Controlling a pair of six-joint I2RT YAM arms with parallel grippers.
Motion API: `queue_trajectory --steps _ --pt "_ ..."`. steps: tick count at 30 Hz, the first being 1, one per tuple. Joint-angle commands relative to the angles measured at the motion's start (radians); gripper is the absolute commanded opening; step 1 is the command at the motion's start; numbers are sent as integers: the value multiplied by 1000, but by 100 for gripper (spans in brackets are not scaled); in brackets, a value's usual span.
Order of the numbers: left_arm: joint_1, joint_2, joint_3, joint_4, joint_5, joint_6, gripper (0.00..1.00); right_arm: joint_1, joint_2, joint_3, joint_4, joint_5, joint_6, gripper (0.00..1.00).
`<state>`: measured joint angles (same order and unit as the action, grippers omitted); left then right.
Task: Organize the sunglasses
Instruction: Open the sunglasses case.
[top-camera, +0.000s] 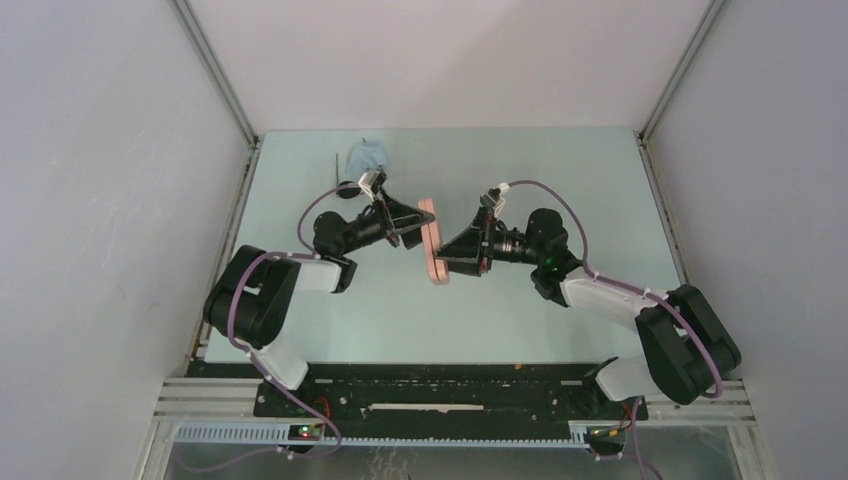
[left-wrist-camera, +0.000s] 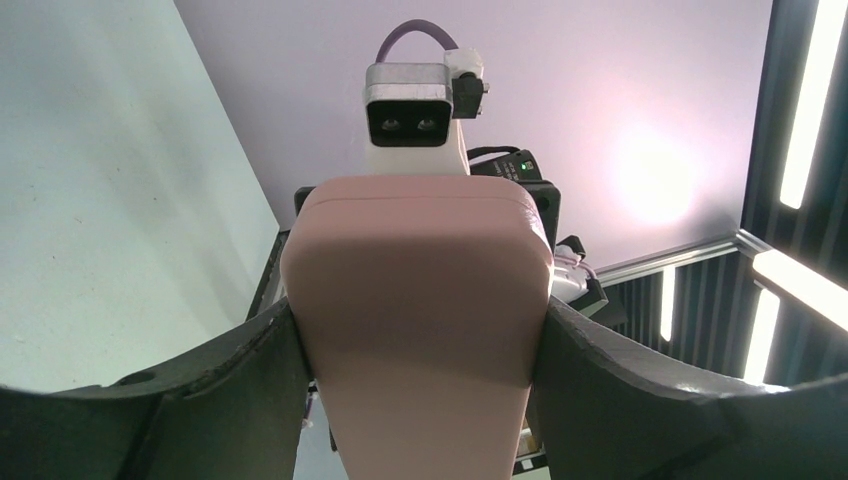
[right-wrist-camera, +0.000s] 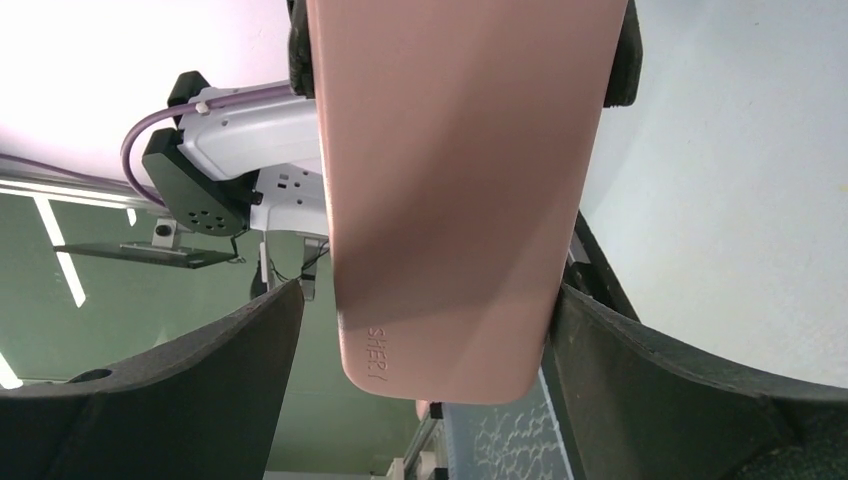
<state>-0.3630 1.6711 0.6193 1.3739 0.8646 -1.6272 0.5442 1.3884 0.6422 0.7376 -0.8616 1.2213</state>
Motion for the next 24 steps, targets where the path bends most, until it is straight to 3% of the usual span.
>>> queue_trajectory --steps 1,6,9,14,20,24 --pt "6 -13 22 36 -33 -12 0 22 22 -1 58 16 30 99" --pt "6 -16 17 35 -36 -11 0 23 50 -1 91 37 66 93" --pt "7 -16 17 34 -32 -10 0 23 72 -3 112 47 102 75" --pt "12 -23 17 34 -22 -3 0 14 119 -42 321 49 235 58" --pt "44 -35 19 61 23 12 0 -24 257 -108 742 94 544 40" --pt "52 -57 38 64 64 40 0 -24 296 -122 779 143 643 34"
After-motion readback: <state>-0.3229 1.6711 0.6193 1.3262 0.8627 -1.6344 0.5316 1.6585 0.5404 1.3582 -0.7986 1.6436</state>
